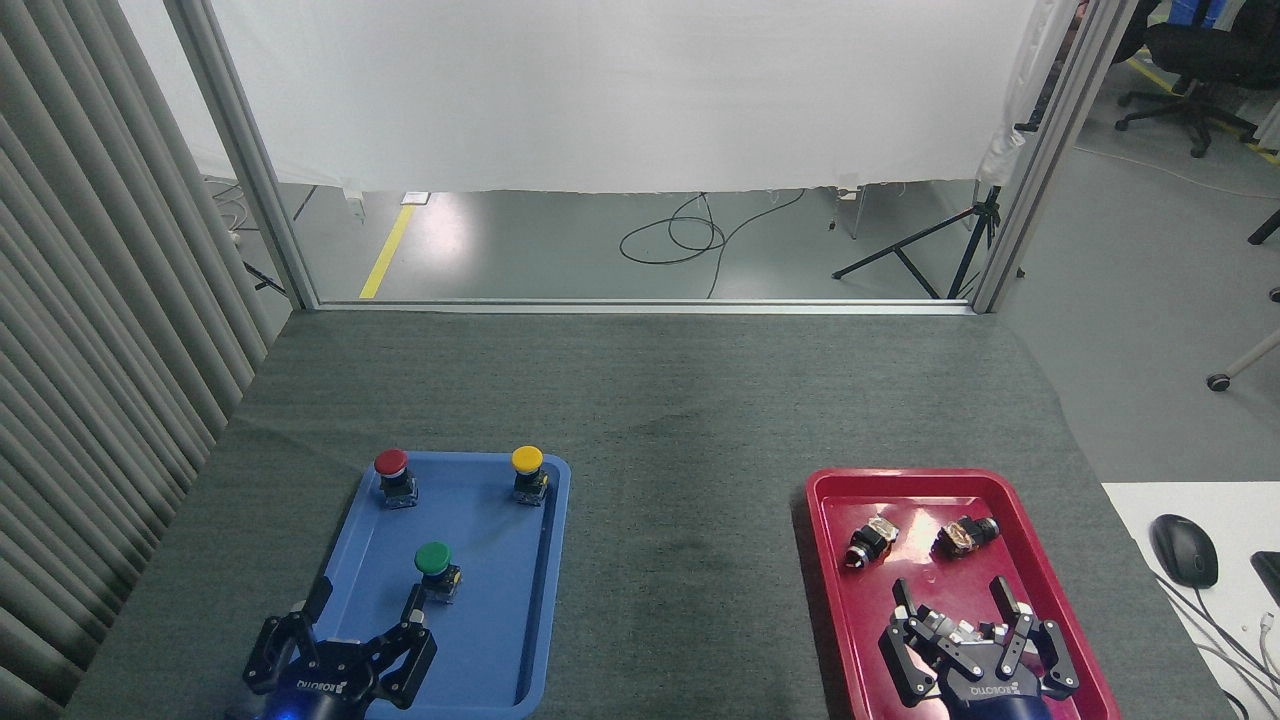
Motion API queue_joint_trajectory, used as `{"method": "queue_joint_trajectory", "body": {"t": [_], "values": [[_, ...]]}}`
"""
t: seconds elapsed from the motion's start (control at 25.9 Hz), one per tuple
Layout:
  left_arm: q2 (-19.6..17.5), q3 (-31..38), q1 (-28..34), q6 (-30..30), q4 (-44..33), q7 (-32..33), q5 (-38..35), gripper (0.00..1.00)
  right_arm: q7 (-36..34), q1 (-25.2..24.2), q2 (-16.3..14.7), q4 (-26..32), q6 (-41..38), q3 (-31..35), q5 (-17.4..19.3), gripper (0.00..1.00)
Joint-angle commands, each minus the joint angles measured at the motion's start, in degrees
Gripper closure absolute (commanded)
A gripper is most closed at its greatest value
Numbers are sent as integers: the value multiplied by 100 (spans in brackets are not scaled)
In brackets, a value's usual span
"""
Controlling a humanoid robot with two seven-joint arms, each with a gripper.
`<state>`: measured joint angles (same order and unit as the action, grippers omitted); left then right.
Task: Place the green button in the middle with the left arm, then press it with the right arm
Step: 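Move the left hand over the green button on the blue tray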
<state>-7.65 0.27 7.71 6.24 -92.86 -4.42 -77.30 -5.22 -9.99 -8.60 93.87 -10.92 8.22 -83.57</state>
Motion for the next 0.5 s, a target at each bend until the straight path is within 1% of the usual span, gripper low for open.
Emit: {"method": "queue_joint_trajectory", "body": {"t": [0.0,0.31,0.46], "values": [[-8,-18,2,0,31,-32,4,0,4,-3,16,0,46,-23,-98,1],[-61,-62,2,-9,40,56,92,0,-5,-3,-1,0,81,-14,-98,1],[-96,-62,2,0,48,56,127,0,-49,-3,-19,0,-68,4,-98,1]]}}
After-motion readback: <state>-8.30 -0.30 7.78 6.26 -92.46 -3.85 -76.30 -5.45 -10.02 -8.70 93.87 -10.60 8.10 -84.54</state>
